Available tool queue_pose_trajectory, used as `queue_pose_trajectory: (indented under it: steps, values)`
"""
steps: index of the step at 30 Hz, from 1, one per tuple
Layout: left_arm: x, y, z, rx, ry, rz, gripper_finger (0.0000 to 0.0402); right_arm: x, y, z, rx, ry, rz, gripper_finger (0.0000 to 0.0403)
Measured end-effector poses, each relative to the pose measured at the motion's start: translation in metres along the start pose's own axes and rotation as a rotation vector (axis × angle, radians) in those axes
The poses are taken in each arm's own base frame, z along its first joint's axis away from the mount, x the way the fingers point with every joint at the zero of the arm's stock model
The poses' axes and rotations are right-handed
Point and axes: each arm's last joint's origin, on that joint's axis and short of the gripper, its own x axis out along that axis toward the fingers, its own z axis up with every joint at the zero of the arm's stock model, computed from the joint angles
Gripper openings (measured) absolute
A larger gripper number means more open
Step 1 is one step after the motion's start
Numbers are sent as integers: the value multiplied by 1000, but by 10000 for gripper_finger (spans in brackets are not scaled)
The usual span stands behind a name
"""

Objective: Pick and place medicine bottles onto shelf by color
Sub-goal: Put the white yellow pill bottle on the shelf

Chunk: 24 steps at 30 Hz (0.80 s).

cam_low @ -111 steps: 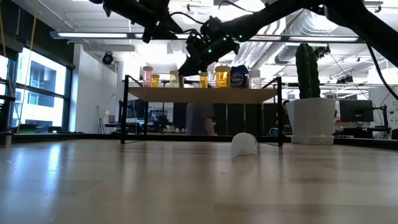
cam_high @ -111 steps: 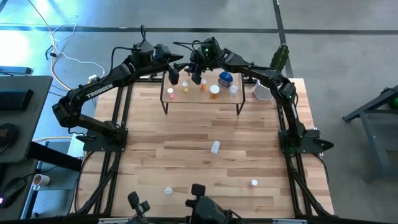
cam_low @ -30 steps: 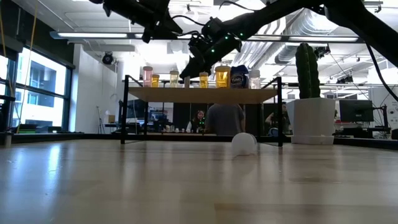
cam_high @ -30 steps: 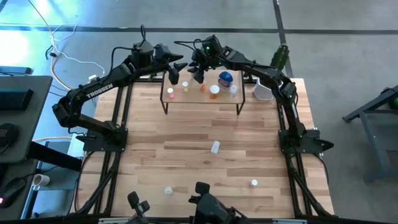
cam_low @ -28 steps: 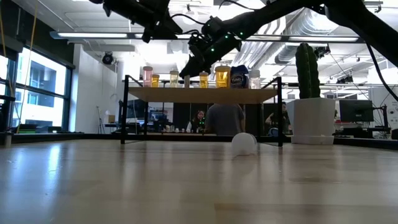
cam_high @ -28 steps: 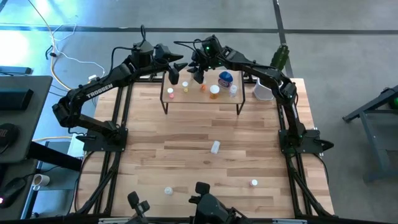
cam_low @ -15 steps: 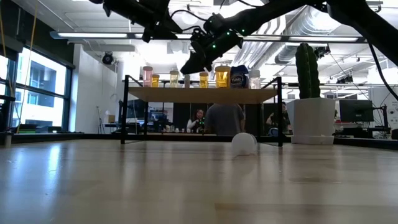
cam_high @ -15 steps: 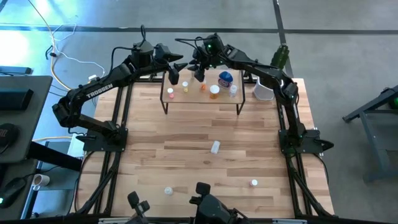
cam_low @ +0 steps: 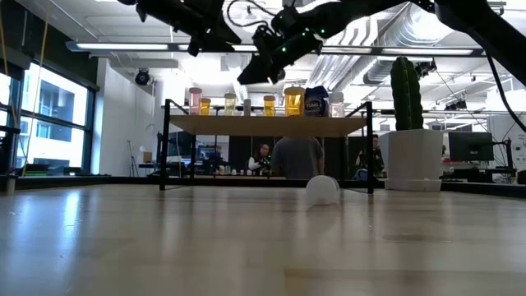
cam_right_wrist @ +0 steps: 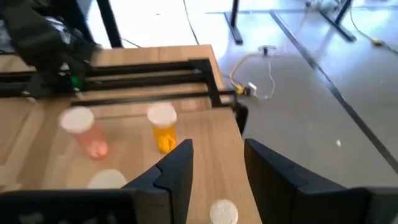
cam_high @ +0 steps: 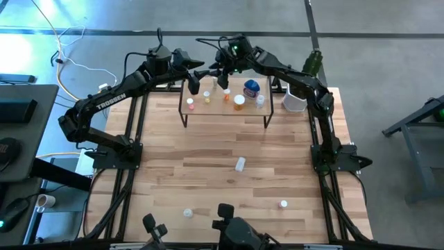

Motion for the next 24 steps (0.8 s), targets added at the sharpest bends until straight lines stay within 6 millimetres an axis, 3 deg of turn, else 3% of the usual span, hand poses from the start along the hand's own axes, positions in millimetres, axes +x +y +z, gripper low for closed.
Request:
queue_pose_trajectory:
  steps: [6,12,19,24]
  values:
    - [0,0,0,0,0,0,204,-20,-9,17,-104,-33,30,133]
    - [0,0,0,0,0,0,204,-31,-19,11,-222,-40,153,133]
    - [0,0,0,0,0,0,204,-32,-18,6,-324,-32,203,133]
    - [0,0,0,-1,0,0,204,-22,-16,1,-364,-22,219,133]
